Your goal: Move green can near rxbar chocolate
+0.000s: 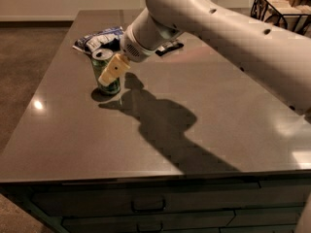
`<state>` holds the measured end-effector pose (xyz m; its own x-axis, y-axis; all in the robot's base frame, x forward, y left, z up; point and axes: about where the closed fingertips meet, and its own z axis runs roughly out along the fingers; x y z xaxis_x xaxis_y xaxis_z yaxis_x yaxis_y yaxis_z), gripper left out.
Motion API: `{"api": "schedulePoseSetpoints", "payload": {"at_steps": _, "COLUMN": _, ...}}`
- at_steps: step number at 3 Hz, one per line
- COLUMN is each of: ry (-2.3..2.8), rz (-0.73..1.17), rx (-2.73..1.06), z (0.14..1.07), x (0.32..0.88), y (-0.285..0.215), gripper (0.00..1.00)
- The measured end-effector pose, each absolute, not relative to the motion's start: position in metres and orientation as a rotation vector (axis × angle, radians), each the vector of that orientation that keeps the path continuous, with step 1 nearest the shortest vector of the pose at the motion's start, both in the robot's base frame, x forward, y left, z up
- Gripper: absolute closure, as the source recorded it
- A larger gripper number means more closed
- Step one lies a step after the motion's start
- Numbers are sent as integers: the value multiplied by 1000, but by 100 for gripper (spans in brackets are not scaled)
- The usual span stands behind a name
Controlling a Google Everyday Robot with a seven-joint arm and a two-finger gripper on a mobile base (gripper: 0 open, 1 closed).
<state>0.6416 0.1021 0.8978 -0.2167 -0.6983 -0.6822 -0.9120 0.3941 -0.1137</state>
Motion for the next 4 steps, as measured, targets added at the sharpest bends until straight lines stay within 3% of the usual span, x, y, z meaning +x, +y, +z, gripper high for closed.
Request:
{"api": "schedulePoseSetpoints", "payload": {"at_steps": 3, "ry": 1883, "rz": 529, "rx": -1375, "z": 941, "x": 632, "y": 111, "gripper": 86}}
{"api": "schedulePoseSetpoints", "payload": {"at_steps": 4, "ry": 1913, "rz": 445, "rx": -1304, "z": 956, "x": 649, "y": 83, "gripper": 100}}
